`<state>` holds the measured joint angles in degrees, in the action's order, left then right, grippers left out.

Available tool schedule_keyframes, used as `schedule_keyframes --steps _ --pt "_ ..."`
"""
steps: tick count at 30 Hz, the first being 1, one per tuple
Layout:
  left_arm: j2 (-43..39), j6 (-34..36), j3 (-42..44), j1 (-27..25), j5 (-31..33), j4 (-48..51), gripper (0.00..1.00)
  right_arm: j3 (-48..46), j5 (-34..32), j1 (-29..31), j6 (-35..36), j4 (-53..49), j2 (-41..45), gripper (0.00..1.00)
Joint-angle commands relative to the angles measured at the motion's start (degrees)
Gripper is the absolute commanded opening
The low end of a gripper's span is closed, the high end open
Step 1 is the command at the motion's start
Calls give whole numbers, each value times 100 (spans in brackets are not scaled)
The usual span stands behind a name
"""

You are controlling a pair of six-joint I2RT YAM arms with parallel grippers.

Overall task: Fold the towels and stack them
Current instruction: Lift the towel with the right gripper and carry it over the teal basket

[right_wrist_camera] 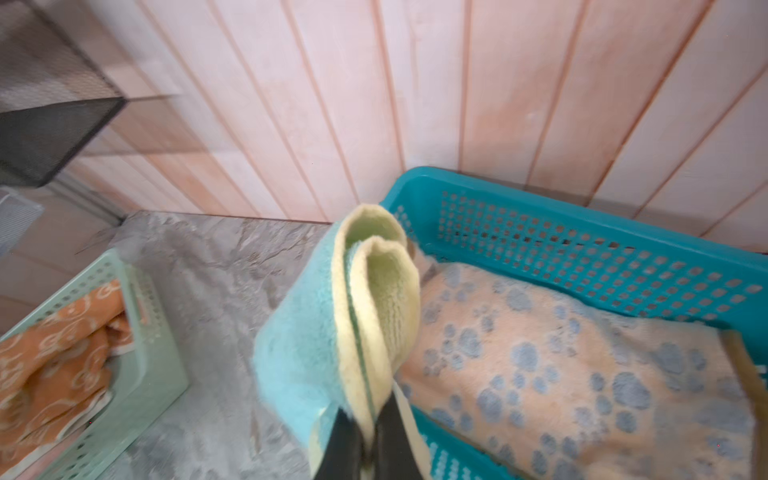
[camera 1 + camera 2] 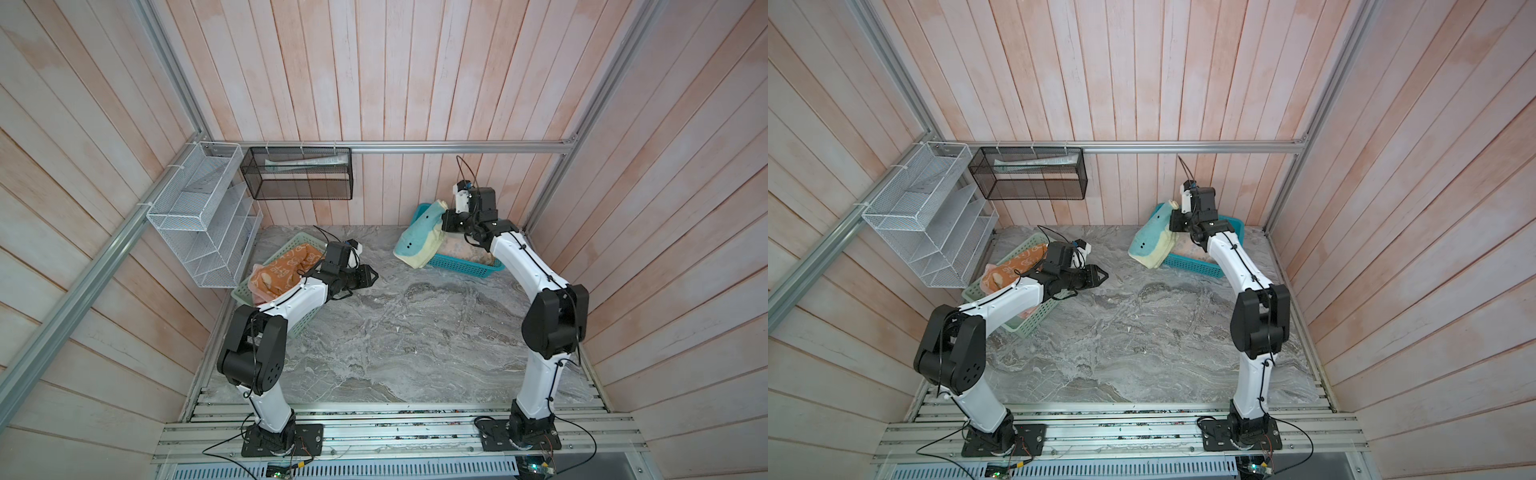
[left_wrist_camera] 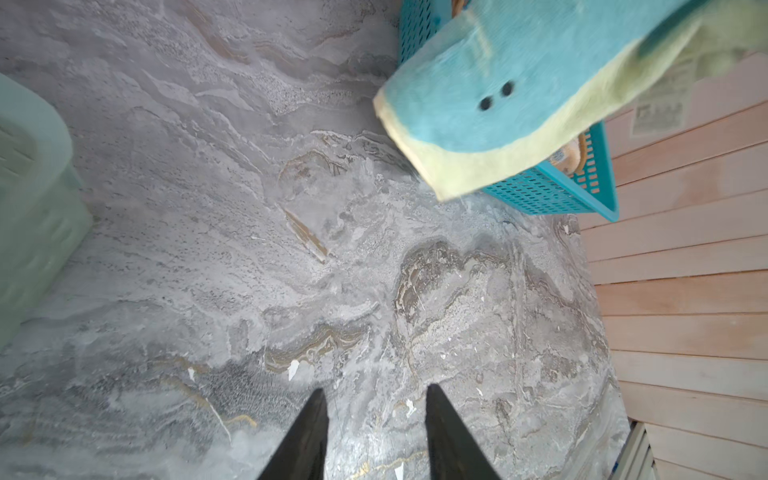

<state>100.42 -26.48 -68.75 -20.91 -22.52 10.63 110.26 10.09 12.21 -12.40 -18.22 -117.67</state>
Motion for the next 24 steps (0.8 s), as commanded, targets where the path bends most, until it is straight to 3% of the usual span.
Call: schedule_keyframes --steps 1,4,7,17,24 --pt "61 92 -23 29 -139 -173 41 676 631 -335 -102 -779 -988 0" --pt "85 106 99 47 -165 -211 41 901 1088 -338 -52 -1196 -1510 0" --pt "123 87 141 52 -182 -220 41 434 1413 -234 3 -1153 -1460 0" --pt "-136 -184 326 -5 -159 -325 40 -2319 1728 -64 507 -941 271 0" --pt "-327 -305 493 -190 -47 -348 40 -2676 1433 -424 529 -1068 1008 0"
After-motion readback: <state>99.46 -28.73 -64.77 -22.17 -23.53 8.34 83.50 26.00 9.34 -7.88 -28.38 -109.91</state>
